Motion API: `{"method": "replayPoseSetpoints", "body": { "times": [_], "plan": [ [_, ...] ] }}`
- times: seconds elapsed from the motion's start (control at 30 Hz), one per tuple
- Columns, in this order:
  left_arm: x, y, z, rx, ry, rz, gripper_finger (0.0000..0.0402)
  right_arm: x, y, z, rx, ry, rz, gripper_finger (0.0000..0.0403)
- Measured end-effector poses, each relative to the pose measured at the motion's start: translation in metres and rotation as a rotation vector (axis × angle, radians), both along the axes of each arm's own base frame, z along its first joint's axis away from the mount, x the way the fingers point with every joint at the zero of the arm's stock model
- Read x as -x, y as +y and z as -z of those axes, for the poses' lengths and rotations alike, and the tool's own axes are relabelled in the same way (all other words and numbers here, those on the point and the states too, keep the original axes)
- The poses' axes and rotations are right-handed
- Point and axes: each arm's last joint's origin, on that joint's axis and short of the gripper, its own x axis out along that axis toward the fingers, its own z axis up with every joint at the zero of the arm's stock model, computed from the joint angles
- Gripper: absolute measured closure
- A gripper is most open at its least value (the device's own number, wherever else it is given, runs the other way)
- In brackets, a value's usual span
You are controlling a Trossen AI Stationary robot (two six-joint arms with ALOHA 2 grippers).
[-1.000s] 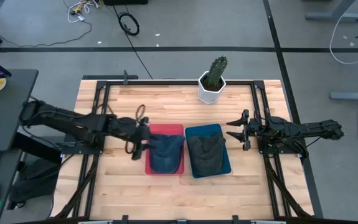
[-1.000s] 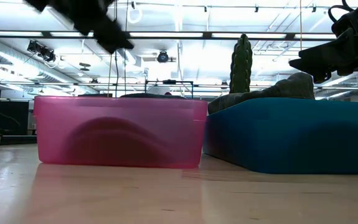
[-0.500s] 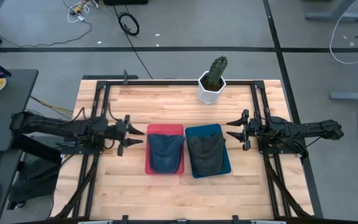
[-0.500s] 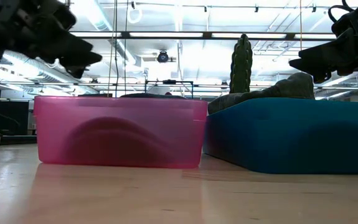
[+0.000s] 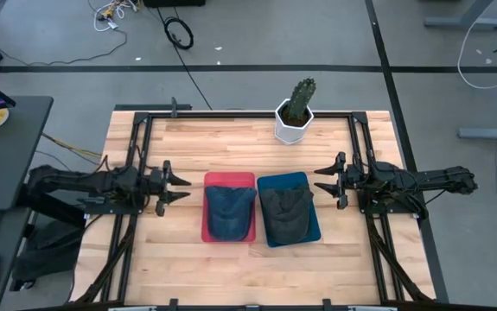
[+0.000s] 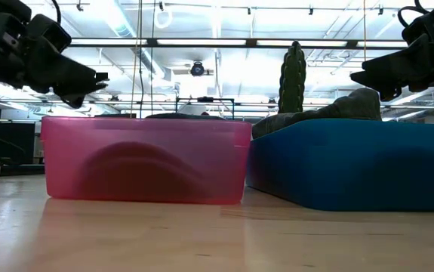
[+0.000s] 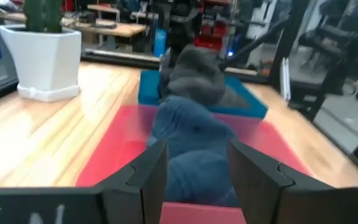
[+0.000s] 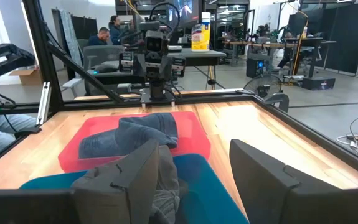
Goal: Pick & Place hat
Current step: Return to Home Position
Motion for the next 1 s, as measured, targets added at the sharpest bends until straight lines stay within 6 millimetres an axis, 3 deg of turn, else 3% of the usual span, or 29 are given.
{"method": "replayPoseSetpoints", "body": {
  "times": [1.0],
  "plan": [
    [-0.0011,-0.0010,0.0027,-0.050,0.029,0.031,0.0232,0.0000,0.0000,0.0000,0.000,0.000,0.000,0.0199]
  ]
}}
